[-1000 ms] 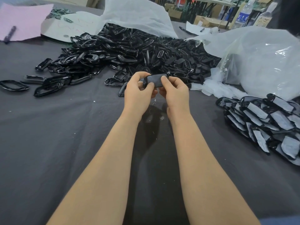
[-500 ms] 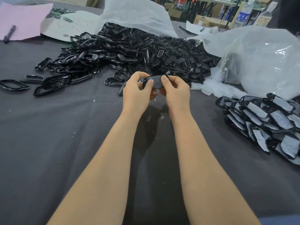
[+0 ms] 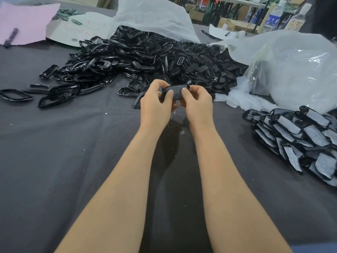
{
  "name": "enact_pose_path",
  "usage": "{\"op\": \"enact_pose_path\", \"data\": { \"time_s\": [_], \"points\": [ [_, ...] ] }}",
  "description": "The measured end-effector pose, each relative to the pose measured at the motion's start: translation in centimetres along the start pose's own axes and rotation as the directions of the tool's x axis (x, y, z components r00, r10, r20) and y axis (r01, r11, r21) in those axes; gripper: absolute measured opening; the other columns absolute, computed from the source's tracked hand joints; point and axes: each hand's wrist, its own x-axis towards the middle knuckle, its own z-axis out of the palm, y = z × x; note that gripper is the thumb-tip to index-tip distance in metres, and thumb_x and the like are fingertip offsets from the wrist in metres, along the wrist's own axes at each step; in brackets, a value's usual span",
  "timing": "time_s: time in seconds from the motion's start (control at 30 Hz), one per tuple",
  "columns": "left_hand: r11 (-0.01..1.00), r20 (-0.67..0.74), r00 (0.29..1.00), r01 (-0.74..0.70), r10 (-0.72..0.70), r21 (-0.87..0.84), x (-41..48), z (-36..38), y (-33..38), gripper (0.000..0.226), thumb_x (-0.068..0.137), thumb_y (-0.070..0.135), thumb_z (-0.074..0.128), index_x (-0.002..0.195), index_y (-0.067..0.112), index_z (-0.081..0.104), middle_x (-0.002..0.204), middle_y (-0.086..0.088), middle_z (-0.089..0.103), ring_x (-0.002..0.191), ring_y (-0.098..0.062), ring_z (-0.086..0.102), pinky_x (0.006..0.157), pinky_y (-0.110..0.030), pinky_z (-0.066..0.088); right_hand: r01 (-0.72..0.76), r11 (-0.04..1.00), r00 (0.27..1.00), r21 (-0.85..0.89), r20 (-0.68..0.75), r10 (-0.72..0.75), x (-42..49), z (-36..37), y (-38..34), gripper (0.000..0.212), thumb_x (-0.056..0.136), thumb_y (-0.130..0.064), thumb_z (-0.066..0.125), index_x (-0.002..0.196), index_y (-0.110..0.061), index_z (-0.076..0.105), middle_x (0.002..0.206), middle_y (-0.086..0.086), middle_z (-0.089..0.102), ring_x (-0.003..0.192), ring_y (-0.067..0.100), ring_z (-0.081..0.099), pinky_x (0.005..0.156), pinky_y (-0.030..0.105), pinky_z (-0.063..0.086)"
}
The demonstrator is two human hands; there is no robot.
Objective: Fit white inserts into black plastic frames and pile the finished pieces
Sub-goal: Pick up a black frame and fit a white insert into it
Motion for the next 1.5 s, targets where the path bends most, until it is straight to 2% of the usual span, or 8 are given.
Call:
{"op": "enact_pose_path", "data": {
  "time_s": [0.2, 0.5, 0.7, 0.97, 1.1, 1.27, 1.4, 1.5],
  "points": [
    [0.998, -0.020, 0.999, 0.032, -0.033, -0.049, 0.00, 0.00, 0.11, 0.010, 0.097, 0.009, 0.053, 0.097, 0.018, 0.050, 0.074, 0.000, 0.063, 0.053, 0.002, 0.062, 0.056, -0.013, 0.051, -0.069, 0.995, 0.997, 0.070, 0.043, 0.066, -0.12, -0.12, -0.20, 0.015, 0.097, -0.016, 0.052, 0.103, -0.008, 0.063, 0.091, 0.008, 0.067, 0.076, 0.013, 0.063, 0.073, 0.026, 0.057],
    [0.998, -0.032, 0.999, 0.041, -0.043, -0.050, -0.05, 0.01, 0.07, 0.008, 0.097, 0.009, 0.054, 0.101, 0.015, 0.051, 0.075, -0.001, 0.064, 0.054, 0.003, 0.062, 0.058, -0.013, 0.053, 0.043, 0.986, 0.999, -0.163, 0.035, -0.037, -0.14, 0.14, -0.16, 0.008, 0.094, -0.016, 0.056, 0.095, -0.011, 0.062, 0.087, 0.005, 0.067, 0.086, 0.023, 0.067, 0.085, 0.042, 0.055],
    [0.996, -0.046, 0.997, 0.059, -0.063, -0.070, 0.11, -0.14, 0.04, 0.010, 0.098, 0.009, 0.053, 0.098, 0.018, 0.050, 0.076, -0.003, 0.065, 0.055, 0.002, 0.063, 0.059, -0.013, 0.053, -0.047, 0.999, 0.996, -0.027, 0.072, 0.049, -0.37, 0.20, -0.20, 0.019, 0.097, -0.018, 0.052, 0.105, -0.005, 0.064, 0.092, 0.009, 0.068, 0.082, 0.018, 0.066, 0.078, 0.031, 0.057],
    [0.995, -0.034, 0.997, 0.074, -0.076, -0.074, 0.16, 0.05, -0.30, 0.014, 0.094, 0.009, 0.058, 0.104, 0.018, 0.054, 0.079, -0.003, 0.067, 0.062, -0.003, 0.065, 0.067, -0.020, 0.057, -0.022, 0.998, 0.997, -0.058, 0.071, 0.026, -0.51, 0.35, -0.29, 0.010, 0.090, -0.011, 0.062, 0.099, -0.006, 0.063, 0.093, 0.012, 0.070, 0.090, 0.029, 0.068, 0.086, 0.047, 0.056],
    [0.996, -0.014, 0.996, 0.085, -0.086, -0.039, 0.32, 0.11, -0.57, 0.019, 0.093, 0.006, 0.059, 0.108, 0.018, 0.055, 0.089, -0.005, 0.070, 0.072, -0.010, 0.068, 0.078, -0.030, 0.059, -0.043, 0.999, 0.996, -0.024, 0.074, 0.045, -0.40, 0.17, -0.10, 0.008, 0.091, -0.009, 0.059, 0.096, -0.005, 0.065, 0.091, 0.013, 0.070, 0.087, 0.027, 0.069, 0.084, 0.042, 0.057],
    [0.991, -0.012, 0.995, 0.097, -0.099, -0.092, 0.44, 0.11, -0.67, 0.019, 0.095, 0.003, 0.054, 0.107, 0.018, 0.054, 0.080, 0.003, 0.067, 0.061, 0.003, 0.065, 0.067, -0.018, 0.056, -0.049, 0.997, 0.996, -0.060, 0.072, 0.054, -0.28, -0.06, -0.14, 0.019, 0.096, -0.010, 0.050, 0.099, -0.002, 0.067, 0.091, 0.015, 0.071, 0.085, 0.027, 0.069, 0.082, 0.038, 0.058],
    [0.988, 0.013, 0.994, 0.109, -0.108, -0.108, 0.37, 0.30, -0.63, 0.020, 0.096, 0.003, 0.052, 0.104, 0.021, 0.053, 0.081, 0.003, 0.068, 0.062, 0.001, 0.066, 0.070, -0.020, 0.057, -0.078, 0.996, 0.996, -0.047, 0.027, 0.080, -0.34, -0.09, -0.28, 0.017, 0.093, -0.012, 0.052, 0.083, -0.012, 0.066, 0.085, 0.011, 0.071, 0.079, 0.024, 0.068, 0.075, 0.035, 0.057],
    [0.987, 0.011, 0.994, 0.113, -0.112, -0.115, 0.44, 0.19, -0.61, 0.020, 0.096, 0.002, 0.052, 0.103, 0.021, 0.054, 0.080, 0.002, 0.068, 0.062, 0.001, 0.066, 0.074, -0.024, 0.058, -0.089, 0.996, 0.996, -0.009, 0.032, 0.089, -0.30, -0.19, -0.32, 0.013, 0.094, -0.017, 0.056, 0.100, -0.010, 0.065, 0.090, 0.005, 0.068, 0.072, 0.011, 0.063, 0.064, 0.023, 0.052]
  ]
}}
